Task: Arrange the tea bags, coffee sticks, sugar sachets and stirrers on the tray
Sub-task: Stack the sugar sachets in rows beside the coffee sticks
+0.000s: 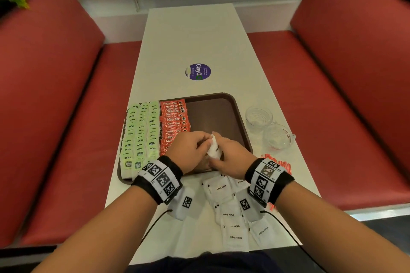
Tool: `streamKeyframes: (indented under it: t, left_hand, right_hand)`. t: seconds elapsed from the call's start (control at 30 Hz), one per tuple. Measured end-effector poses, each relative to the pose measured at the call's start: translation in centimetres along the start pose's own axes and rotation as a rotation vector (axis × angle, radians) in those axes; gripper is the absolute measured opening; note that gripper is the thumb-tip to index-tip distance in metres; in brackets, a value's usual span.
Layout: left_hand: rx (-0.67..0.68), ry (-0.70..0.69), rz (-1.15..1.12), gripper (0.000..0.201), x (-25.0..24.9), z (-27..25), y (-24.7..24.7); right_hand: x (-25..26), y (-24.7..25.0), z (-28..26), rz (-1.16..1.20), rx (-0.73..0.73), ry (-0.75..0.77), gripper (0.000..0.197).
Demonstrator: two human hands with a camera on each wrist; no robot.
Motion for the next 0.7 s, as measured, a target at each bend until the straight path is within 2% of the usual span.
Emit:
streamKeyframes:
  t: [0.07, 0.13, 0.23, 0.27, 0.37, 0.5, 0.7]
  left_hand:
    - [0.019, -0.028, -0.038, 0.021, -0.2, 0.2, 0.3]
    - [0.018, -0.046, -0.074, 0.023, 0.0, 0.4, 0.6]
    - [-0.056, 0.003, -0.088, 0.014, 1.3, 1.0, 1.6]
    - [-0.069, 0.019, -0.098, 0.017, 1.7, 1.1, 1.8]
    - [-0.02, 0.025, -0.078, 0.017, 2.0, 1.9, 1.4]
    - [0.011, 0.046, -0.053, 0.016, 2.6, 3.0, 1.4]
    - [0.086, 0.103, -0.17, 0.012, 4.1, 4.8, 1.9]
  right_hand:
    - [0.4, 0.7, 0.3, 0.037, -0.046, 0.032, 0.038]
    - [0.1, 1.2, 0.5, 0.09, -0.052, 0.016, 0.034]
    - [0.5, 2.0, 0.5, 0.249, -0.048, -0.005, 0.022]
    - [0.7, 2.2, 0.5, 0.334, -0.042, -0.013, 0.019]
    - [1.0, 2.6, 0.6, 0.568, -0.018, -0.045, 0.011]
    - [0.1, 3.2, 1.5, 0.692, -0.078, -0.071, 0.01]
    - [-1.2, 3.6, 3.3, 0.719, -0.111, -0.093, 0.02]
Point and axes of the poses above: each hand's wrist, its own z-axis towards the middle knuckle, its own y-axis out of the back of the hand, x = y × z, the point moved 10 cm from there along z, towards the middle knuckle, and after that the axes turned 4 degrees about z, right-handed, at the moved point
